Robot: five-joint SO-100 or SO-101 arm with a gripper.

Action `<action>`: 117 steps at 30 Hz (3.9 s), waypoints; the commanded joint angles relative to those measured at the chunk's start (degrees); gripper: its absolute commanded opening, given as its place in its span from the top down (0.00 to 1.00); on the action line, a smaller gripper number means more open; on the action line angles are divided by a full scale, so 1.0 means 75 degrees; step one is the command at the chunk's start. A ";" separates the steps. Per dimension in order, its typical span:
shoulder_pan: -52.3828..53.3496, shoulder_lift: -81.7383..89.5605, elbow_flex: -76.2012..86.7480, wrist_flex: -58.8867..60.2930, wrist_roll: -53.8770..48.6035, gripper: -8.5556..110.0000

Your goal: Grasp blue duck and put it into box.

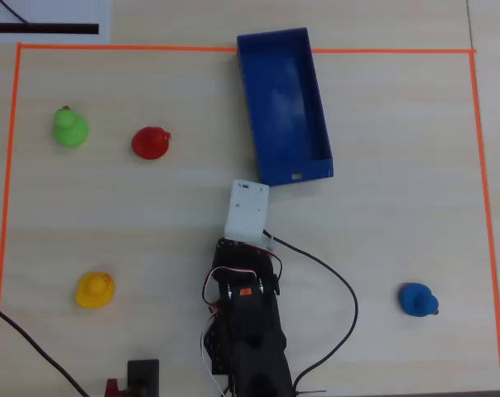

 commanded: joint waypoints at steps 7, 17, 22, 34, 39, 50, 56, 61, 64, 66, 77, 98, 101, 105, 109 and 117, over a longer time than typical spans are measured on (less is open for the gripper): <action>-0.0070 -0.0117 -0.0023 0.0047 0.0293 0.93; 0.1172 -0.0879 -0.1301 -0.0492 0.0211 0.93; 0.3633 -0.3234 -0.4629 -0.0703 0.0105 0.90; 0.8836 -0.7242 -0.9000 -0.3609 -0.0691 0.66; 1.0406 -0.8719 -0.9820 -0.5344 -0.0586 0.60; 1.2246 -1.1063 -1.0289 -0.7957 -0.0551 0.59; 1.2750 -1.2152 -1.0277 -0.8719 -0.0762 0.59; 1.2984 -1.3113 -1.0172 -0.9281 -0.1020 0.59; 1.3078 -1.3465 -0.9621 -1.0066 -0.1289 0.59; 1.3102 -1.3570 -0.9070 -1.0711 -0.1453 0.59; 1.3219 -1.3289 -0.6973 -1.2480 -0.2039 0.59; 1.3020 -1.0805 -0.4664 -1.2422 -0.2121 0.58; 1.2996 -1.0582 -0.4348 -1.2410 -0.2168 0.58; 1.2961 -1.0336 -0.3902 -1.2445 -0.2344 0.59; 1.2926 -1.0113 -0.3656 -1.2469 -0.2355 0.58; 1.2750 -0.9984 -0.3281 -1.2457 -0.2355 0.58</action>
